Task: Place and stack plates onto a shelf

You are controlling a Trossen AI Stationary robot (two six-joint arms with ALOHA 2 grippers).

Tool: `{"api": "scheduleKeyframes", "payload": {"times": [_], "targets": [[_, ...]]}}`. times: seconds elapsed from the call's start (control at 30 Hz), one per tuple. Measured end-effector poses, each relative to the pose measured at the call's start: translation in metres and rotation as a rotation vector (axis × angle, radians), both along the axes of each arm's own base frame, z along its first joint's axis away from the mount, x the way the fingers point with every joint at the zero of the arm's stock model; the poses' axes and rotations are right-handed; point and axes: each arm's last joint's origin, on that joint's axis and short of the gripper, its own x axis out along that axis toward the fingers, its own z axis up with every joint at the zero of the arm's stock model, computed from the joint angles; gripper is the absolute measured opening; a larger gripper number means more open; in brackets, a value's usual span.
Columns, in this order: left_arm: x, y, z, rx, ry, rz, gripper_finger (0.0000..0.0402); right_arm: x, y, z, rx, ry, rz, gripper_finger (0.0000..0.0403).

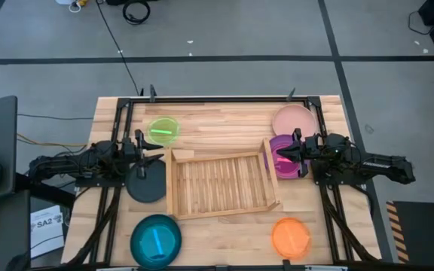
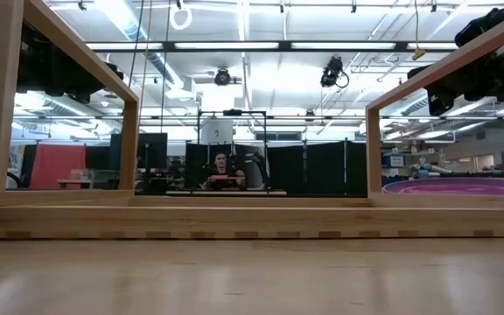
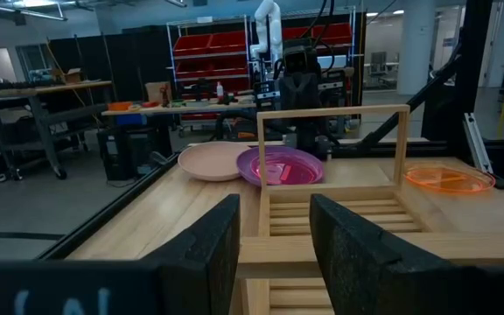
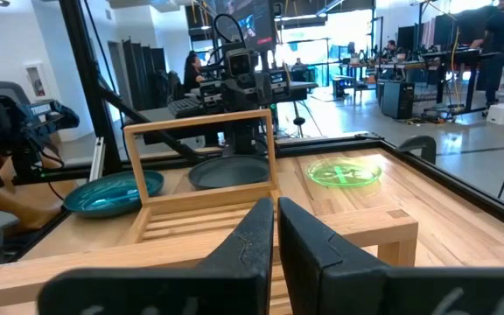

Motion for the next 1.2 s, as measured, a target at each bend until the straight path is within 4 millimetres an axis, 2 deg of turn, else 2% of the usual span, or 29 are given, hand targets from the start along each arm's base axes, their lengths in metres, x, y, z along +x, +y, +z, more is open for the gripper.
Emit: {"api": "scheduleKeyframes", "payload": {"times": [1.2], "targets": [[0.0,0.0,0.0,0.001,0.0,0.0,0.0146,0.0,-0.0003,0.0,-0.015,0.0,-0.011,0.0026]]}}
